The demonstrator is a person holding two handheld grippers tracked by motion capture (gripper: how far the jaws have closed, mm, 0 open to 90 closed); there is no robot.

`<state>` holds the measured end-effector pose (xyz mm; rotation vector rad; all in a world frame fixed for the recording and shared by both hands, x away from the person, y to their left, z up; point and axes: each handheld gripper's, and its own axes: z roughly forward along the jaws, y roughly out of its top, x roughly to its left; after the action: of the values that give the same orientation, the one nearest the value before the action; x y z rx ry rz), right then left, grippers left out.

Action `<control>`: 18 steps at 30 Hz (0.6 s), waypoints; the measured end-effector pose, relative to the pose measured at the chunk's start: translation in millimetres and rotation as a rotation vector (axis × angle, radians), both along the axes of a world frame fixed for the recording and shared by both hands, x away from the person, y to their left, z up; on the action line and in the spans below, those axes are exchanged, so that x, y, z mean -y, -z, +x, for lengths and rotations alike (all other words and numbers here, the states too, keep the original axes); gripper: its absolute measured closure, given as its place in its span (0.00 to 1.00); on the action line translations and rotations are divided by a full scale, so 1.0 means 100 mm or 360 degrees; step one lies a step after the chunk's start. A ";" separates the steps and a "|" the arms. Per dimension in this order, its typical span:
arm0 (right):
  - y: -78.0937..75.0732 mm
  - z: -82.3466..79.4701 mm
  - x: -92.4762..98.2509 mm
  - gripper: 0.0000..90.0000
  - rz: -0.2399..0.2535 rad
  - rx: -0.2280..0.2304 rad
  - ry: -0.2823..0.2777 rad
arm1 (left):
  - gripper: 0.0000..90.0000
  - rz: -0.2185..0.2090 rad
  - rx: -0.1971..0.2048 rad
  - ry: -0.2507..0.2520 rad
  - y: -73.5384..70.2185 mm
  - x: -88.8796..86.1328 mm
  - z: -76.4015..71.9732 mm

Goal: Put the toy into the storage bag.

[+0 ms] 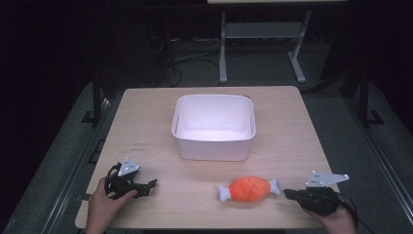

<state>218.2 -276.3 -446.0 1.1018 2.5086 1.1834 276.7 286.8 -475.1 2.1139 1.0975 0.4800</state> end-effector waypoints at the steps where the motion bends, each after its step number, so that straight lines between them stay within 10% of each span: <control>1: 0.00 0.00 -0.02 0.99 -0.0003 -0.0001 -0.0017 | 0.14 0.0000 0.0000 0.0000 0.00 0.00 0.00; 18: 0.14 0.06 -0.24 0.99 -0.0057 -0.0037 -0.0099 | 0.14 0.0000 0.0000 0.0000 0.00 0.00 0.00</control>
<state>224.3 -252.2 -459.6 1.0422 2.5892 1.1429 276.7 286.8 -475.1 2.1141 1.0977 0.4801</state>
